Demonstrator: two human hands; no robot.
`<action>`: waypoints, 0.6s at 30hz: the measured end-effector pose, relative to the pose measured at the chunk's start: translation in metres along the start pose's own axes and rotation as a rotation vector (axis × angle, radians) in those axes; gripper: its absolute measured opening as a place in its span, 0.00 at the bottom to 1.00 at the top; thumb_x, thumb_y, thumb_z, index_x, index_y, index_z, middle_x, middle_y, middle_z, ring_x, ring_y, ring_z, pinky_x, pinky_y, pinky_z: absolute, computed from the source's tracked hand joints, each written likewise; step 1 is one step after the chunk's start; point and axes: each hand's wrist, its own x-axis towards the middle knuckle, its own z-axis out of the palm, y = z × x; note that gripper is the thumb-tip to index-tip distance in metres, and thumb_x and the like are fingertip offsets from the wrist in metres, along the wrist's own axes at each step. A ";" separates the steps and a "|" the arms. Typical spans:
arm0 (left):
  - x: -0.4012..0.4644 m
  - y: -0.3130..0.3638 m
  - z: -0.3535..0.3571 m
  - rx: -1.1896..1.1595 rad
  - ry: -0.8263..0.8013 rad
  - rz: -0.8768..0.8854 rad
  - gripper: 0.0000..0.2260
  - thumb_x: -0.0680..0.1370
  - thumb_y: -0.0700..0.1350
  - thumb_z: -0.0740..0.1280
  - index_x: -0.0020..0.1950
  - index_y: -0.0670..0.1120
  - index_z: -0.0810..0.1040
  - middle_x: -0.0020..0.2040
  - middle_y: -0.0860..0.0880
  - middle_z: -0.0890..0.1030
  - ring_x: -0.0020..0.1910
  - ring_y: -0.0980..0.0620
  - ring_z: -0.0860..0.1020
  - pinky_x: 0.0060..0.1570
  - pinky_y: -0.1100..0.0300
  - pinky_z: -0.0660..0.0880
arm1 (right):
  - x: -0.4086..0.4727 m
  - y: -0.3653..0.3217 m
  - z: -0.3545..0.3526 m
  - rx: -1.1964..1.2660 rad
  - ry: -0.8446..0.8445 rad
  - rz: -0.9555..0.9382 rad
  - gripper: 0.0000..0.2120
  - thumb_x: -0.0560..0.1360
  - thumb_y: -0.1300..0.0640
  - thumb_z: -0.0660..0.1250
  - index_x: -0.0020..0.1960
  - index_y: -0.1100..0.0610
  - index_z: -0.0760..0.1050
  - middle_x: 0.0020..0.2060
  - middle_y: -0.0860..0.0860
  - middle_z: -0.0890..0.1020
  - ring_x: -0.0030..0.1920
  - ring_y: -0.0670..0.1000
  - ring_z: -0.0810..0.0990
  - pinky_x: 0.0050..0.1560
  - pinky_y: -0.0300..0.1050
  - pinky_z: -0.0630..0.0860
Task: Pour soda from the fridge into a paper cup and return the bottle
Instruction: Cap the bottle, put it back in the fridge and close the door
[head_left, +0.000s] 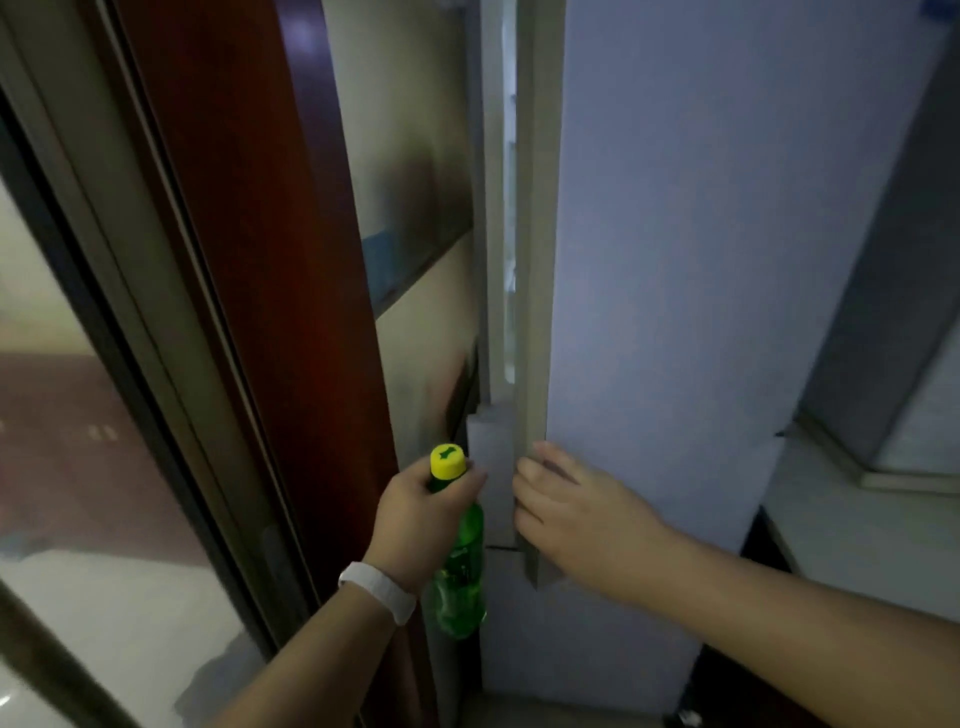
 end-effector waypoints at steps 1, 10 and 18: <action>-0.005 0.001 -0.001 0.002 -0.030 0.010 0.03 0.74 0.42 0.75 0.43 0.44 0.84 0.35 0.52 0.83 0.34 0.60 0.77 0.37 0.68 0.73 | -0.007 -0.004 -0.008 -0.030 -0.027 0.019 0.14 0.73 0.59 0.56 0.49 0.57 0.79 0.49 0.58 0.80 0.58 0.60 0.74 0.73 0.59 0.57; -0.058 0.017 0.000 -0.054 -0.211 0.001 0.03 0.74 0.45 0.75 0.42 0.47 0.85 0.36 0.53 0.84 0.34 0.61 0.79 0.35 0.71 0.74 | -0.093 -0.033 -0.078 -0.117 -0.133 0.228 0.20 0.75 0.64 0.48 0.47 0.57 0.79 0.48 0.58 0.80 0.56 0.58 0.77 0.71 0.63 0.52; -0.100 0.034 0.034 -0.086 -0.325 0.007 0.02 0.74 0.44 0.75 0.41 0.47 0.85 0.33 0.56 0.82 0.32 0.62 0.78 0.34 0.71 0.73 | -0.176 -0.026 -0.119 -0.106 -0.361 0.310 0.14 0.66 0.56 0.71 0.51 0.57 0.79 0.58 0.61 0.76 0.63 0.62 0.71 0.72 0.64 0.46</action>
